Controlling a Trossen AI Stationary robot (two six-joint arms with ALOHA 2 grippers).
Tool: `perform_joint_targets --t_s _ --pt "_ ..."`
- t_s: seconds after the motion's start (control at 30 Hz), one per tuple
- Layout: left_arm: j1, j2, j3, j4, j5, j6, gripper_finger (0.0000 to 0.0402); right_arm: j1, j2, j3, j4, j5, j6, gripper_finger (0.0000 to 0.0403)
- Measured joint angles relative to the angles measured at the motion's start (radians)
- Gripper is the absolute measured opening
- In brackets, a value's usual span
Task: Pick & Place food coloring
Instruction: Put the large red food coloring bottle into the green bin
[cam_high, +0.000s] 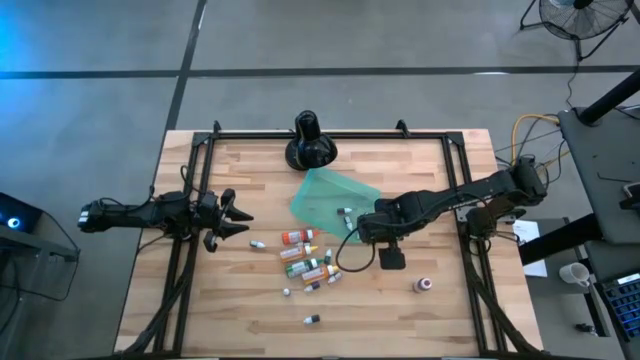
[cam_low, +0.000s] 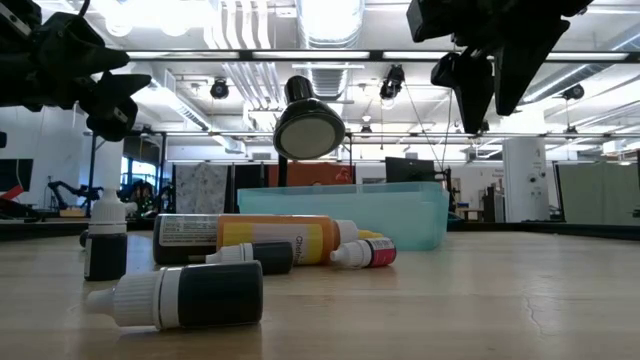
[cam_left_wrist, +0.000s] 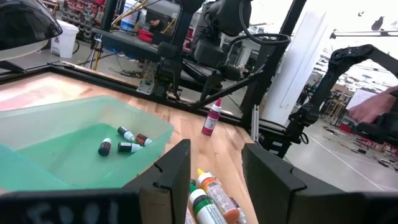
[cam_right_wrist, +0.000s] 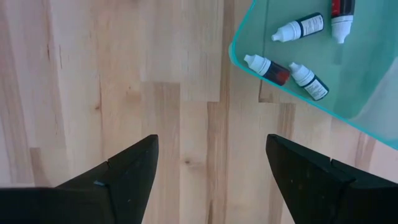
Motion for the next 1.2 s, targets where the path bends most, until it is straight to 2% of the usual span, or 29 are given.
perform_joint_targets --t_s 0.53,1.2 --pt "0.000 0.000 0.000 0.000 0.000 0.000 0.0117 0.000 0.000 0.000 0.040 0.000 -0.164 0.0288" --pt "-0.001 0.000 0.000 0.000 0.000 0.000 0.0117 -0.002 0.000 0.000 0.113 0.000 -0.018 0.0288"
